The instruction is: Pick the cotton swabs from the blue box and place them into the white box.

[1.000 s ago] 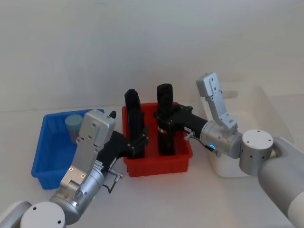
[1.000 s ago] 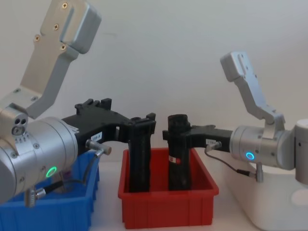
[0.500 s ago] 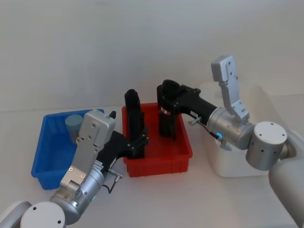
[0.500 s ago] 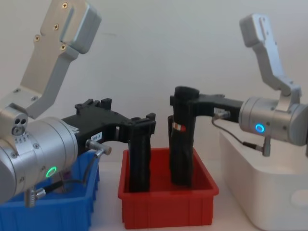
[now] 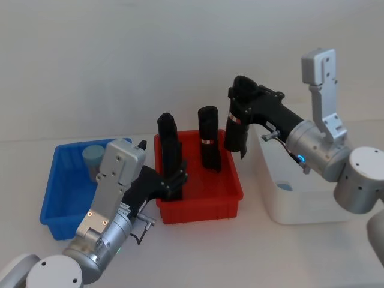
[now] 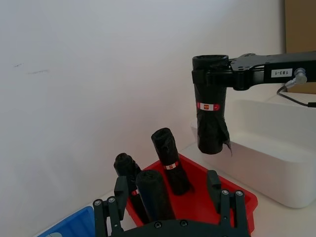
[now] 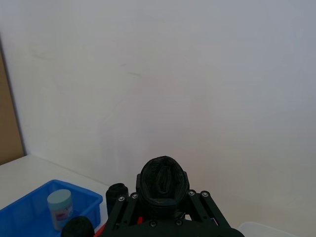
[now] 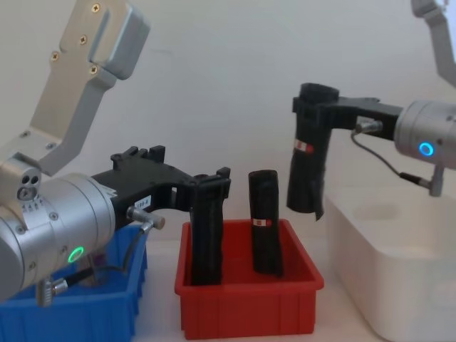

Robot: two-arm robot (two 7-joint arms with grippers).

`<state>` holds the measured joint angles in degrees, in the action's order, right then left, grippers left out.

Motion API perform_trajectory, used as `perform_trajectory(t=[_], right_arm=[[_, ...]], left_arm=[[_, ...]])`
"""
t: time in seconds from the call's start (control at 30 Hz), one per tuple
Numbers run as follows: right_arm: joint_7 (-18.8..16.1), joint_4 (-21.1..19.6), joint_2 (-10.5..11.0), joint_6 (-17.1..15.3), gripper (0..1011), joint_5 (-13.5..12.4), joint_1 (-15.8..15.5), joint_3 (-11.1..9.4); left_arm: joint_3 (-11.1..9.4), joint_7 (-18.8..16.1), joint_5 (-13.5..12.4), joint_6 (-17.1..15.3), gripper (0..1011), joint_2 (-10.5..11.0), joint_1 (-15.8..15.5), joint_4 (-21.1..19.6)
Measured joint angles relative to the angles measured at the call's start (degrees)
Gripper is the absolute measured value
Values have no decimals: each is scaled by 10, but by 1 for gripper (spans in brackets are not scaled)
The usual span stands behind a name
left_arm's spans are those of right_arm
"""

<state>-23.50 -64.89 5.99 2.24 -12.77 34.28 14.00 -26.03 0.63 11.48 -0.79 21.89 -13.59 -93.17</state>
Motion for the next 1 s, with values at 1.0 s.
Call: perform_trajectory(t=[1.0], right_arm=[[121, -140, 64, -92, 360, -7, -91, -50]], left_arm=[[0, 0, 0, 0, 1004, 0, 0, 0]])
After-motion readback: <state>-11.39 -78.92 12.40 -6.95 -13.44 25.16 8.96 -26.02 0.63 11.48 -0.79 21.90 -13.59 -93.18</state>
